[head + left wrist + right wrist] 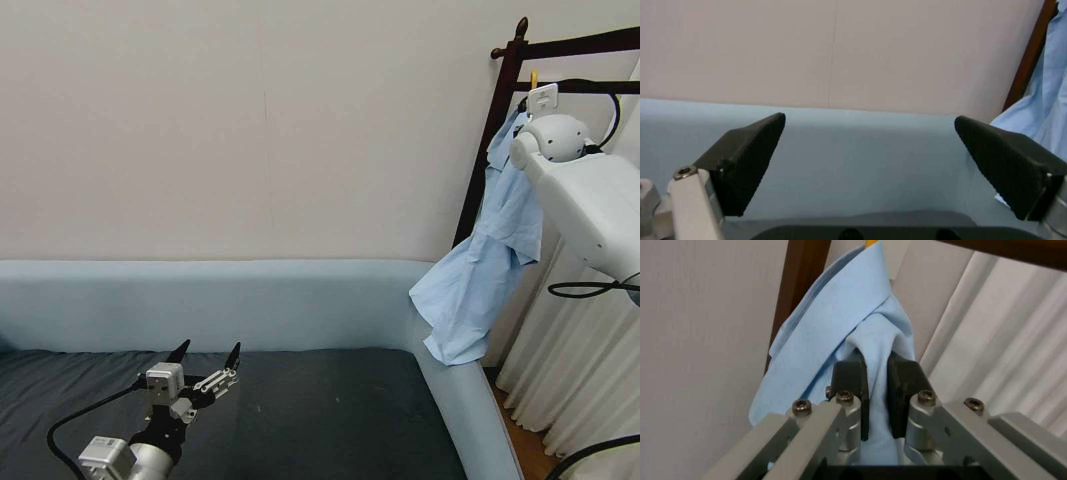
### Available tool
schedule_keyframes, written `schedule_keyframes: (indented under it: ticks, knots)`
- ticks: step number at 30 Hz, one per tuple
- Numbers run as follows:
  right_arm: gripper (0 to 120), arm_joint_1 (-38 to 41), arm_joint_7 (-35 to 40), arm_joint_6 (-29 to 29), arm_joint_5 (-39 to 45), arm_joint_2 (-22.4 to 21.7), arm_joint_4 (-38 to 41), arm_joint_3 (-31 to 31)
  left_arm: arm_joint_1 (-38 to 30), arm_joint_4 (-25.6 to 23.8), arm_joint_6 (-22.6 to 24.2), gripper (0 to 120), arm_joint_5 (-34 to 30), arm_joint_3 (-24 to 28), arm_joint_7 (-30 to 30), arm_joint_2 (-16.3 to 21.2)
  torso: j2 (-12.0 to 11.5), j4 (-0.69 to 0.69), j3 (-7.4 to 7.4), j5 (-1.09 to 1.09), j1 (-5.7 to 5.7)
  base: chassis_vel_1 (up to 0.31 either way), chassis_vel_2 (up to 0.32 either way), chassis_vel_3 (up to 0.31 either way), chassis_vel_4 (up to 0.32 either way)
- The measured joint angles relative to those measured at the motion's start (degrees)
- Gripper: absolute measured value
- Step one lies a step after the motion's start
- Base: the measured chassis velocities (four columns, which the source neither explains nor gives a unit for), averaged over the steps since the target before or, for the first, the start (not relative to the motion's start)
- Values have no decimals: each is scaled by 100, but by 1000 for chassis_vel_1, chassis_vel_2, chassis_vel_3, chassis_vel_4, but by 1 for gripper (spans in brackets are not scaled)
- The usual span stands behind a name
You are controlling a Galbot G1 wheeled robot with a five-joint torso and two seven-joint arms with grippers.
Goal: Pick up the clothes from the sofa and hang them on the clothes hanger.
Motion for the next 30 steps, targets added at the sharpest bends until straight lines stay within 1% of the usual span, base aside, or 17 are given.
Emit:
schedule_keyframes:
  ticks: [3,5,6,9,10,13,14,16,19,20,21,23,24,26,28,29,30]
  knots:
    - [7,-43,3,-41,132,22,-28,48,139,-54,-19,100,30,-12,17,-60,0,0,-1,-1,0,0,0,0,0]
    - [15,-126,-55,-19,122,6,30,110,207,-61,-42,100,68,-12,35,-92,0,0,0,-1,0,0,0,0,0]
    - [15,-126,-55,-19,122,6,30,110,207,-61,-42,100,68,-12,35,-92,0,0,0,-1,0,0,0,0,0]
    - [29,-297,-201,207,-41,-122,363,188,268,-82,-62,100,96,-14,45,-110,0,1,0,1,0,0,0,0,0]
    - [29,-297,-201,207,-41,-122,363,188,268,-82,-62,100,96,-14,45,-110,0,1,0,1,0,0,0,0,0]
    - [43,-362,-250,306,-69,-281,714,212,275,-92,-62,100,96,-28,45,-120,0,1,0,1,0,0,0,0,0]
    - [43,-362,-250,306,-69,-281,714,212,275,-92,-62,100,96,-28,45,-120,0,1,0,1,0,0,0,0,0]
    - [51,-410,-255,320,-9,-439,1011,213,284,-95,-63,100,96,-29,45,-162,0,1,0,0,0,0,0,0,0]
    - [66,-715,-215,402,534,-933,2026,350,318,-95,-63,100,147,4,47,-292,0,2,0,-1,0,0,0,0,0]
    - [66,-715,-215,402,534,-933,2026,350,318,-95,-63,100,147,4,47,-292,0,2,0,-1,0,0,0,0,0]
    - [70,-848,-210,443,764,-1108,2352,430,340,-95,-64,100,175,18,56,-332,0,3,0,-1,0,0,0,0,0]
    - [79,-1535,-292,652,1416,-1658,3498,850,419,-82,-108,100,281,51,111,-449,1,0,-1,1,-1,0,0,0,0]
    - [79,-1535,-292,652,1416,-1658,3498,850,419,-82,-108,100,281,51,111,-449,1,0,-1,1,-1,0,0,0,0]
    - [87,-2362,-392,979,1834,-2090,4394,1236,501,-75,-154,100,382,73,157,-567,1,-3,-1,1,-2,0,0,0,0]
    - [96,-3164,-463,1434,2080,-2443,5083,1451,584,-49,-237,100,540,91,232,-726,1,-3,-1,6,-2,0,0,0,0]
    - [98,-3526,-408,1621,2219,-2550,5380,1574,617,-24,-285,100,624,102,268,-815,1,-2,-1,4,-2,0,0,0,0]
    - [98,-3526,-408,1621,2219,-2550,5380,1574,617,-24,-285,100,624,102,268,-815,1,-2,-1,4,-2,0,0,0,0]
